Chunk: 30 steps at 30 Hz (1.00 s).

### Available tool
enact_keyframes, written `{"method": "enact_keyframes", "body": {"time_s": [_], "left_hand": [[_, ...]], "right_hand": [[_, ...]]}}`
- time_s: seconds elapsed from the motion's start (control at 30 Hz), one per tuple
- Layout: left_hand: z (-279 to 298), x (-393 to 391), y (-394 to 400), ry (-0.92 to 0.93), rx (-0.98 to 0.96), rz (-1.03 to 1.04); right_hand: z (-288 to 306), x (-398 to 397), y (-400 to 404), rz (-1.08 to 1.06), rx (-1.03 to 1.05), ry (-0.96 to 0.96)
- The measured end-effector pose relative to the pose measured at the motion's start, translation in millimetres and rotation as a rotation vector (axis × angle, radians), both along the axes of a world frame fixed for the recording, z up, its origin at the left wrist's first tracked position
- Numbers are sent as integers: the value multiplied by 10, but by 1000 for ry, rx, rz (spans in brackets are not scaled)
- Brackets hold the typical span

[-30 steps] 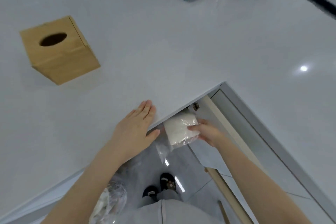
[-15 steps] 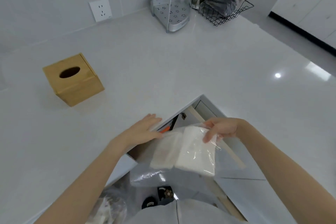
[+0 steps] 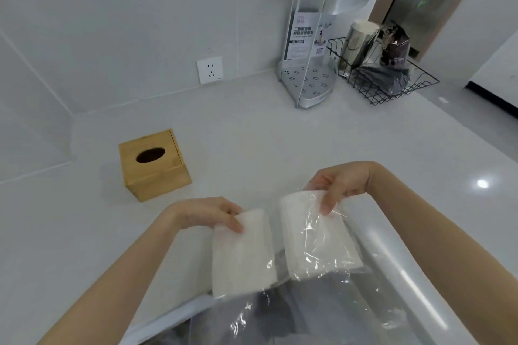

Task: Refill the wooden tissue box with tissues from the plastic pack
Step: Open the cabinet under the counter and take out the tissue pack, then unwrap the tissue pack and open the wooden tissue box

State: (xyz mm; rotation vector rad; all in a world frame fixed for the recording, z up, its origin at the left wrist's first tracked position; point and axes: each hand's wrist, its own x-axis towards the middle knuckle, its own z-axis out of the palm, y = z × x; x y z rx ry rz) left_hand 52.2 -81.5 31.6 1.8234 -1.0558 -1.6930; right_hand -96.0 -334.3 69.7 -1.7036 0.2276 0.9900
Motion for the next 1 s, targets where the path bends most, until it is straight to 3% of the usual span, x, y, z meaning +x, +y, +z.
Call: {"method": "enact_keyframes", "body": {"time_s": [0.47,0.63,0.83,1.0], "left_hand": [[-10,984,-632,-485,198,336],[-175,1197,-755,-553,298,349],[-388,1339,-891,-692,333,293],[-567,1416,-890,-746,348,279]], "right_hand": [[-403,1647,-818,45,-182,121],[-632,1956,-861,-12,-260,44],[-858,2067,-889,-102,-395,-206],[-1041,2119,-923,-77,-472,-252]]}}
